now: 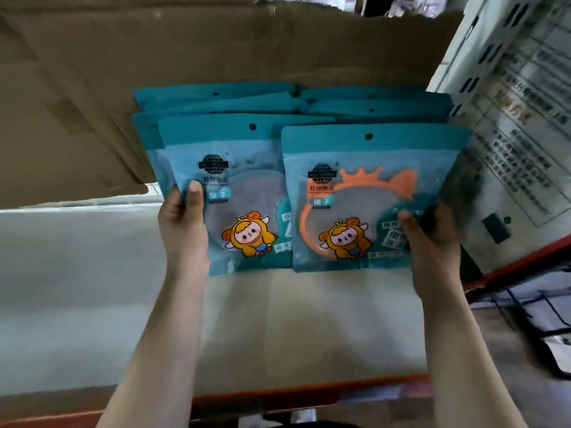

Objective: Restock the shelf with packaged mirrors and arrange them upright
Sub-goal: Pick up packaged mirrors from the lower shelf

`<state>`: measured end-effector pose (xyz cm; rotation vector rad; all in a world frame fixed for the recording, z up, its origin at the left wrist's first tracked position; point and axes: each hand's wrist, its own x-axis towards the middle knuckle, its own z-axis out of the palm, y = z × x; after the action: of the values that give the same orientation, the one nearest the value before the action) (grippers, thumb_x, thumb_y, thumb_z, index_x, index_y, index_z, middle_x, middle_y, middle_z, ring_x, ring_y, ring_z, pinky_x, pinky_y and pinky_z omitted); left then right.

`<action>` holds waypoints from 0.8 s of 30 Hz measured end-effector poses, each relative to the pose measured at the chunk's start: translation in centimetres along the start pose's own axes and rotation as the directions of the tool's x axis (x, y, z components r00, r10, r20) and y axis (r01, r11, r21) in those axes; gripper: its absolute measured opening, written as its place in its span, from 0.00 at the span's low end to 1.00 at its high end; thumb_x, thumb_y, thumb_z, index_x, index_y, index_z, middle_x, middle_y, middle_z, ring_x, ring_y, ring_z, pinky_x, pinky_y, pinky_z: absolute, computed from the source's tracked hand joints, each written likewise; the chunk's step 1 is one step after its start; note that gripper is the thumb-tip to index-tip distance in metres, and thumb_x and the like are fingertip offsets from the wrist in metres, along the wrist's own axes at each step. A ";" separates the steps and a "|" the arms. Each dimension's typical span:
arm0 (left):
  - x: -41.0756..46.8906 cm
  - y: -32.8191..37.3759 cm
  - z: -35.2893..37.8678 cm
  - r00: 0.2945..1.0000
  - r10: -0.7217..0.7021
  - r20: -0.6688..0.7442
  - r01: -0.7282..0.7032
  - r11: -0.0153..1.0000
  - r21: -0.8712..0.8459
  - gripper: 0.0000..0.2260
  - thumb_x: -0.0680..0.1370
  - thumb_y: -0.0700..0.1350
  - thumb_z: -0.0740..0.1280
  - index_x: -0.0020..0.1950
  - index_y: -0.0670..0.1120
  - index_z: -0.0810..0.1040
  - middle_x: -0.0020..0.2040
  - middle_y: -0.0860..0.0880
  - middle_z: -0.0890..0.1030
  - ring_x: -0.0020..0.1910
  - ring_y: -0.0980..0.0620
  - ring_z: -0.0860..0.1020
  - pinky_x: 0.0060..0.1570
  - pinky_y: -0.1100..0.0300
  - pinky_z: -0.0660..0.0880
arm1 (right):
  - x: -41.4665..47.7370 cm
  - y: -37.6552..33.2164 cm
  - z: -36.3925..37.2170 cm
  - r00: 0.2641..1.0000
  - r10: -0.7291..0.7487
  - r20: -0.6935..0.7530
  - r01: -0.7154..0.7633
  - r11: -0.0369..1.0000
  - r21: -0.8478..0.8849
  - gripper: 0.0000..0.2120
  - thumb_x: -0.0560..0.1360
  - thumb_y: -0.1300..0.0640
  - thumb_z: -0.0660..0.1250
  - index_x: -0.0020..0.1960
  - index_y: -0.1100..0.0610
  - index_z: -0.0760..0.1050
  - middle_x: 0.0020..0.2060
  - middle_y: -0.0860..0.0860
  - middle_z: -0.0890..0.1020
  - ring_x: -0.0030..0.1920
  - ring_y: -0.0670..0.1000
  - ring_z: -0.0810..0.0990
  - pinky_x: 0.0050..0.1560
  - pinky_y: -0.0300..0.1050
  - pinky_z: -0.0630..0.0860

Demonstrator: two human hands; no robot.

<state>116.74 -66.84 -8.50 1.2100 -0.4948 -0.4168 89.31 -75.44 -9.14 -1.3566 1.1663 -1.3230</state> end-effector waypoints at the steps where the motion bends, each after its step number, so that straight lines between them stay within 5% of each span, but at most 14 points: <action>1: 0.1 -0.1 0.4 0.997 0.055 -0.050 -0.051 0.996 0.072 0.05 0.76 0.48 0.63 0.47 0.50 0.77 0.38 0.62 0.82 0.43 0.62 0.79 0.46 0.64 0.75 | 0.5 0.1 0.2 0.999 -0.025 -0.028 0.024 0.998 -0.060 0.09 0.72 0.54 0.67 0.49 0.42 0.74 0.43 0.40 0.82 0.45 0.40 0.79 0.48 0.40 0.75; 4: -0.5 -0.7 0.6 0.962 0.256 -0.095 -0.214 0.923 0.319 0.07 0.79 0.45 0.60 0.47 0.47 0.76 0.38 0.63 0.80 0.40 0.66 0.77 0.42 0.70 0.70 | 1.3 0.9 0.2 0.994 -0.093 -0.049 0.076 0.958 -0.277 0.11 0.70 0.45 0.66 0.52 0.46 0.72 0.50 0.51 0.79 0.50 0.46 0.79 0.50 0.44 0.75; 7: -1.0 -1.8 -1.0 0.915 0.400 -0.055 -0.275 0.717 0.640 0.15 0.80 0.48 0.59 0.48 0.36 0.76 0.41 0.44 0.78 0.43 0.44 0.75 0.41 0.59 0.67 | 1.2 1.5 0.0 0.984 -0.165 -0.070 0.112 0.871 -0.479 0.18 0.71 0.41 0.64 0.54 0.52 0.72 0.54 0.59 0.76 0.54 0.58 0.76 0.50 0.46 0.72; 10: -0.9 -1.0 -1.9 0.905 0.423 -0.044 -0.217 0.548 0.808 0.15 0.79 0.50 0.62 0.49 0.38 0.79 0.45 0.38 0.76 0.43 0.40 0.74 0.39 0.60 0.63 | 0.6 1.3 0.3 0.972 -0.216 -0.091 0.136 0.835 -0.533 0.19 0.73 0.46 0.65 0.56 0.59 0.73 0.53 0.60 0.77 0.52 0.57 0.76 0.48 0.41 0.67; 14: -1.6 0.1 -2.0 0.982 0.180 0.052 -0.142 0.534 0.833 0.22 0.72 0.54 0.71 0.59 0.41 0.75 0.53 0.42 0.78 0.52 0.44 0.75 0.42 0.62 0.64 | -0.2 1.9 0.3 0.972 -0.190 -0.137 0.096 0.858 -0.505 0.23 0.71 0.31 0.60 0.55 0.48 0.70 0.50 0.54 0.80 0.49 0.58 0.80 0.46 0.57 0.78; 16: -2.2 0.0 -2.5 0.992 0.105 0.065 -0.111 0.539 0.835 0.29 0.66 0.52 0.77 0.61 0.41 0.72 0.55 0.42 0.76 0.55 0.45 0.73 0.45 0.59 0.66 | -0.3 1.8 1.0 0.973 -0.154 -0.169 0.052 0.870 -0.490 0.19 0.71 0.34 0.62 0.53 0.47 0.70 0.47 0.50 0.80 0.44 0.57 0.81 0.44 0.61 0.78; 18: -2.5 -0.1 -2.6 0.992 0.122 0.038 -0.098 0.539 0.837 0.29 0.65 0.48 0.78 0.60 0.39 0.72 0.55 0.40 0.75 0.54 0.44 0.72 0.44 0.61 0.65 | -0.3 1.5 1.9 0.978 -0.105 -0.178 0.011 0.886 -0.464 0.16 0.71 0.37 0.63 0.53 0.46 0.71 0.45 0.48 0.79 0.41 0.56 0.81 0.44 0.60 0.79; 21: -2.2 0.1 -2.1 0.992 0.128 -0.004 -0.069 0.566 0.822 0.28 0.65 0.46 0.78 0.59 0.37 0.72 0.55 0.38 0.74 0.54 0.41 0.71 0.44 0.59 0.64 | 0.0 1.7 2.6 0.979 -0.033 -0.201 -0.054 0.910 -0.412 0.25 0.66 0.29 0.63 0.54 0.44 0.70 0.52 0.51 0.81 0.49 0.58 0.82 0.48 0.61 0.79; 24: -2.6 0.2 -1.4 0.990 0.138 -0.020 -0.067 0.599 0.798 0.29 0.66 0.44 0.77 0.62 0.38 0.71 0.57 0.38 0.72 0.54 0.41 0.72 0.46 0.60 0.65 | -0.2 1.3 3.0 0.963 -0.006 -0.271 -0.092 0.934 -0.345 0.22 0.68 0.41 0.67 0.59 0.46 0.69 0.55 0.51 0.79 0.52 0.57 0.80 0.52 0.60 0.78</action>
<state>115.40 -64.27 -9.01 2.0583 -0.7146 -0.0090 92.30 -75.56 -10.60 -1.4203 1.6772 -1.3371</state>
